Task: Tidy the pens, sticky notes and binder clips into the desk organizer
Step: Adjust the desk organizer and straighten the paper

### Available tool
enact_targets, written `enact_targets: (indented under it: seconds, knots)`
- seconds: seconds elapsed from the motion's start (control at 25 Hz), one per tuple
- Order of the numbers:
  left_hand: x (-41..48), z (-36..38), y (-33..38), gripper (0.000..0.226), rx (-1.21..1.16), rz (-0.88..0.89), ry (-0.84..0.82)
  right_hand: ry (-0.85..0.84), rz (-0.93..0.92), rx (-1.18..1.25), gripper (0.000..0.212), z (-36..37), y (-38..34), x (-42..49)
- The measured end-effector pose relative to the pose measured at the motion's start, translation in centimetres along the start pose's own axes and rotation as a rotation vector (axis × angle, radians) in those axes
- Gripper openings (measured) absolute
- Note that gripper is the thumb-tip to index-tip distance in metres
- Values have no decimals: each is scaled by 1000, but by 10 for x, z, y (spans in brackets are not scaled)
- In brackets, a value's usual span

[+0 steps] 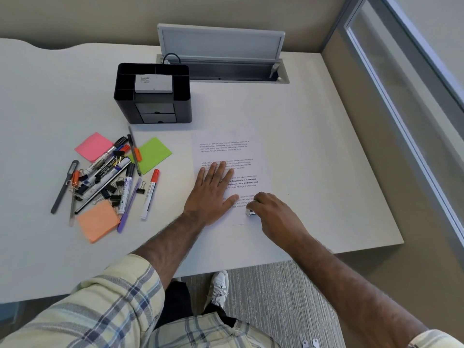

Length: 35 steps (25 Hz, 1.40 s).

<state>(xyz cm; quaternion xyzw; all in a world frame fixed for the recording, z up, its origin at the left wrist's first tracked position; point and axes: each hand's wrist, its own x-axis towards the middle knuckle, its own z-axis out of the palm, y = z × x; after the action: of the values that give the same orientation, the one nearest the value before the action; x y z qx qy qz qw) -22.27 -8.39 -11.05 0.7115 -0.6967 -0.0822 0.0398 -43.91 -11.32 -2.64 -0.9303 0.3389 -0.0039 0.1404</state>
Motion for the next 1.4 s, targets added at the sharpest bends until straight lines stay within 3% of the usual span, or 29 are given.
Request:
enact_targets:
  seconds: [0.6, 0.92, 1.16, 1.4]
  knots:
    - [0, 0, -1, 77, -4, 1, -19, 33, 1, -2, 41, 3, -2, -2]
    - [0, -4, 0, 77, 10, -3, -42, -95, 45, 81, 37, -25, -2, 14]
    - [1, -6, 1, 76, 14, -10, -52, 158, 256, 235, 27, -71, 20, 23]
    - [-2, -23, -9, 78, -9, -14, 11, 200, 306, 300, 30, -74, 17, 30]
